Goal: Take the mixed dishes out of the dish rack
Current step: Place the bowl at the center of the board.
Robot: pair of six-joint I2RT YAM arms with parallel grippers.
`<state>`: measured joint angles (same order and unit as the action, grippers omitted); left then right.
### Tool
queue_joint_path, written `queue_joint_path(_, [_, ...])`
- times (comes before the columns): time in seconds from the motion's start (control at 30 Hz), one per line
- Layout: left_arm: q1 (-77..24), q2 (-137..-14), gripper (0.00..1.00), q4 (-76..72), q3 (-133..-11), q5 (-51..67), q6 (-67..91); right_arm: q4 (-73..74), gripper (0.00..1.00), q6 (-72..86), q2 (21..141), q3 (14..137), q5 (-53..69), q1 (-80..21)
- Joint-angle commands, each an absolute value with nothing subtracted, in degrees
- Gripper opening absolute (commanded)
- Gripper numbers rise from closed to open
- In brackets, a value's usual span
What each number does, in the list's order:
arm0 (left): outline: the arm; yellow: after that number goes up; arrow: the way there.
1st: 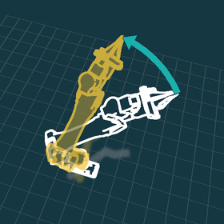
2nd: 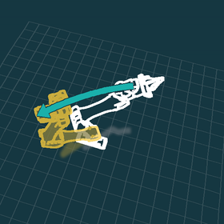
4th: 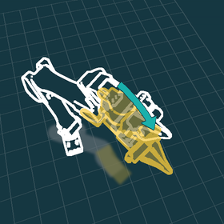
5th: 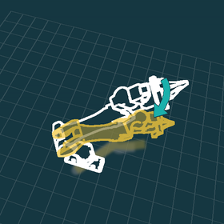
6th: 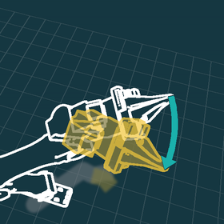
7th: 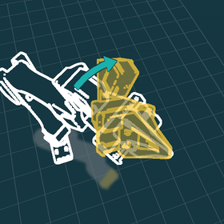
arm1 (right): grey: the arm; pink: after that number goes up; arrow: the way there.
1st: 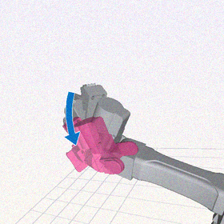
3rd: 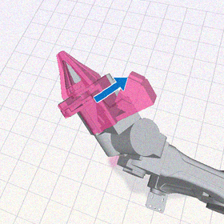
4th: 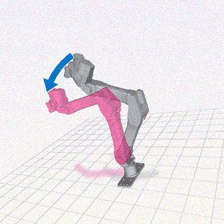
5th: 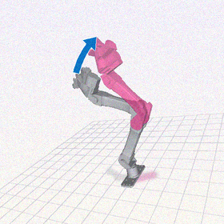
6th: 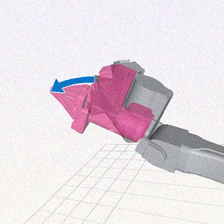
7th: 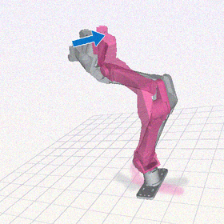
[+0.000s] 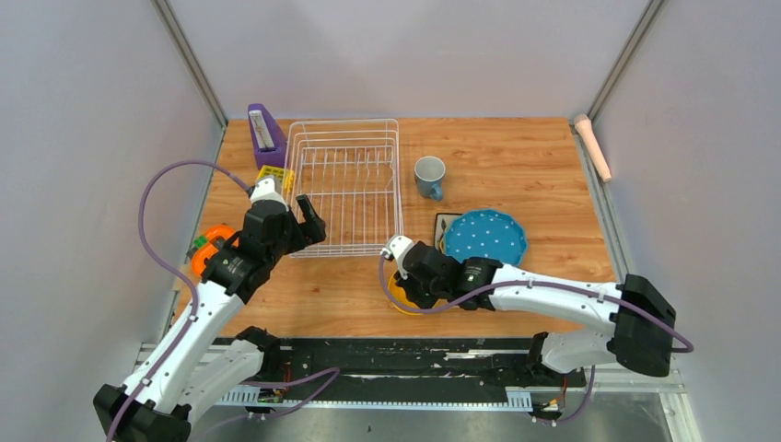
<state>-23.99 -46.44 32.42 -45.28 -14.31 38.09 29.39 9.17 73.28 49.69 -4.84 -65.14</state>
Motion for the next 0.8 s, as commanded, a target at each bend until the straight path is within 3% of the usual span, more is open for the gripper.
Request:
queue_joint_path(0.0, [-24.2,-45.8,1.0,32.2,-45.2,-15.4,36.8,27.0,0.0,9.7,76.5,54.1,-8.5,-66.3])
queue_joint_path(0.2, [-24.2,-46.2,1.0,32.5,-45.5,-15.0,36.6,27.9,0.0,9.5,79.3,55.2,-8.6,-67.6])
queue_joint_path(0.4, [-24.2,-46.2,1.0,31.8,-45.3,-14.7,36.5,29.9,0.09,9.9,81.4,56.0,-8.3,-68.5])
queue_joint_path(0.77, [-24.2,-46.6,1.0,31.9,-45.5,-13.8,36.5,30.2,0.4,12.5,81.6,57.7,-9.2,-69.0])
